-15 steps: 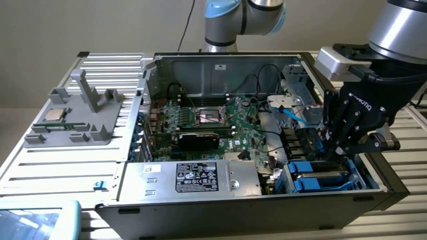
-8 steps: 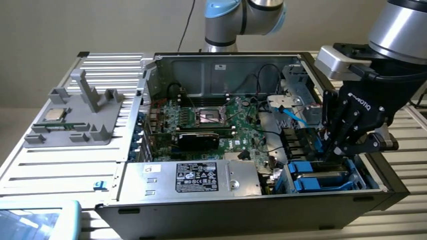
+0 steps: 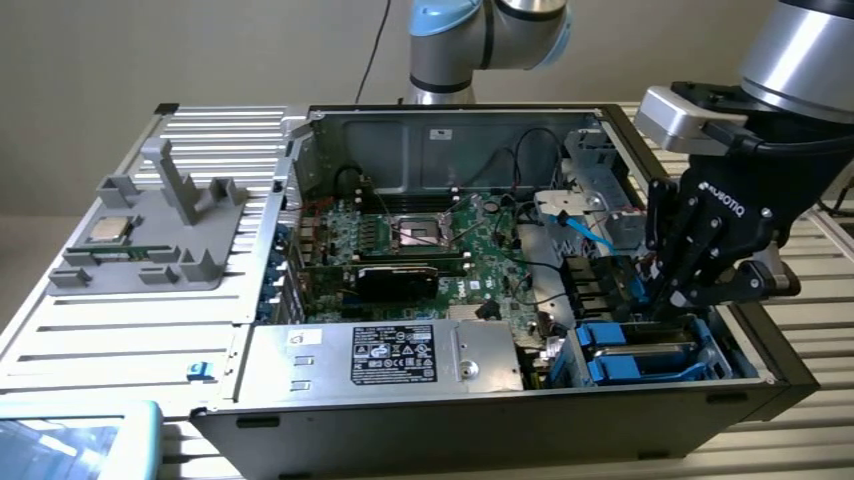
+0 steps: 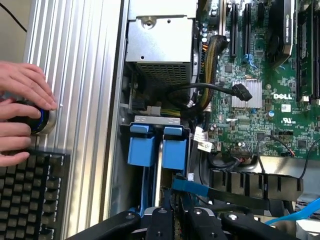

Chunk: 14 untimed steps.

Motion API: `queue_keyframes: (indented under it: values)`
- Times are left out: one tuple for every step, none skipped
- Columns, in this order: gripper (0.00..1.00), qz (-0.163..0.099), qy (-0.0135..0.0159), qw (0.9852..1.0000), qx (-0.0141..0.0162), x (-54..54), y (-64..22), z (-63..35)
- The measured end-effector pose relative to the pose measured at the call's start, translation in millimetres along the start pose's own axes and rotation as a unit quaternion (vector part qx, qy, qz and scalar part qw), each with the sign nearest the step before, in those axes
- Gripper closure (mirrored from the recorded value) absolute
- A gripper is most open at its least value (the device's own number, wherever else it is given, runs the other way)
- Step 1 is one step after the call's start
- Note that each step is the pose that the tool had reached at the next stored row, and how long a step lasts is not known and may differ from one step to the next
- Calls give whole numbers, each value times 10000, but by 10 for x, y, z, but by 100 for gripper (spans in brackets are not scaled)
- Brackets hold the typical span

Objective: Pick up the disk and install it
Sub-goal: 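Insert the first disk wire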

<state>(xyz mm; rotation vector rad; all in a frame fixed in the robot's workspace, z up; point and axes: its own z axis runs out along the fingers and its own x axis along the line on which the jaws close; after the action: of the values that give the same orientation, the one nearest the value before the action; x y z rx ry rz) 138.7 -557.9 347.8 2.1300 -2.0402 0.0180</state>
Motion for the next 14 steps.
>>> queue_keyframes:
  values:
    - [84, 0, 15, 10000, -16, -8, -6, -1]
    - [84, 0, 41, 10000, -32, -16, -13, -3]
    - [84, 2, 72, 10000, -48, -23, -18, -4]
    - [84, 5, 108, 9999, -65, -30, -23, -4]
    - [84, 7, 139, 9999, -77, -36, -29, -5]
    - [84, 9, 163, 9998, -86, -46, -35, -8]
    - [84, 11, 177, 9998, -88, -58, -39, -9]
    - [84, 12, 183, 9998, -89, -73, -44, -12]
    - [84, 15, 183, 9998, -91, -81, -50, -14]
    - [84, 25, 181, 9998, -94, -85, -57, -13]
    - [84, 41, 178, 9998, -100, -86, -59, -13]
    - [84, 67, 176, 9998, -107, -87, -61, -12]
    - [84, 92, 174, 9997, -113, -87, -62, -11]
    - [84, 103, 172, 9997, -115, -88, -62, -11]
